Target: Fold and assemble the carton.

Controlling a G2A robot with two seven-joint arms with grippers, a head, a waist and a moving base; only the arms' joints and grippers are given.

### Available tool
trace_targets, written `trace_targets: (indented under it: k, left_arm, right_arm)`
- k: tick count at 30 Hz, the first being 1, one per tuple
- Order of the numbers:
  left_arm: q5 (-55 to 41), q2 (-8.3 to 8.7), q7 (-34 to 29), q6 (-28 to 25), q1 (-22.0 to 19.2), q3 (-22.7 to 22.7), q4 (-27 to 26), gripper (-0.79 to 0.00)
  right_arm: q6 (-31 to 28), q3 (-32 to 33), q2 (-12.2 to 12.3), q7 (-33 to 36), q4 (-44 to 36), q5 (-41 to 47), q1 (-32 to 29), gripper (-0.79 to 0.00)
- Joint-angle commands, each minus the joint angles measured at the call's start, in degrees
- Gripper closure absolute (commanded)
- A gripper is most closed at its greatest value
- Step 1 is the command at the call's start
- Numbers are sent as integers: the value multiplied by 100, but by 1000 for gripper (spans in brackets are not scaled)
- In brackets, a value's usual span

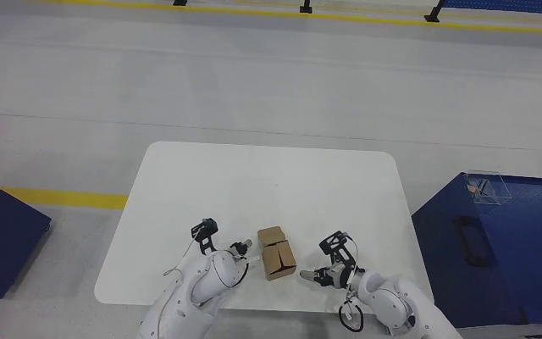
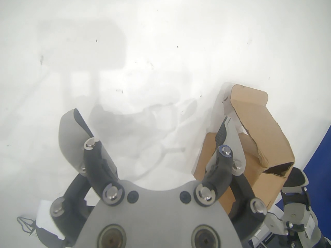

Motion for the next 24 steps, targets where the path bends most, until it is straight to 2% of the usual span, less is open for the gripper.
trace_targets:
  k: [1, 5, 13, 17, 24]
  left_arm:
    - [-58, -13, 28, -39, -3, -8, 27, -785]
    - [-192, -37, -18, -244, -58, 0, 165, -785]
    - [-241, -83, 0, -300, -73, 88, 224, -785]
    - [-240, -77, -16, -343, 6, 63, 120, -785]
    - [-309, -63, 35, -620, 227, 17, -233, -785]
  right_arm:
    - [-3, -119, -19, 32, 60, -20, 70, -785]
    - [93, -354, -69, -41, 225, -170, 227, -785]
    - [441, -515, -146, -339, 455, -247, 423, -785]
    - [857, -492, -192, -710, 531, -245, 502, -785]
    - [1222, -509, -278, -1121, 728, -68, 674, -785]
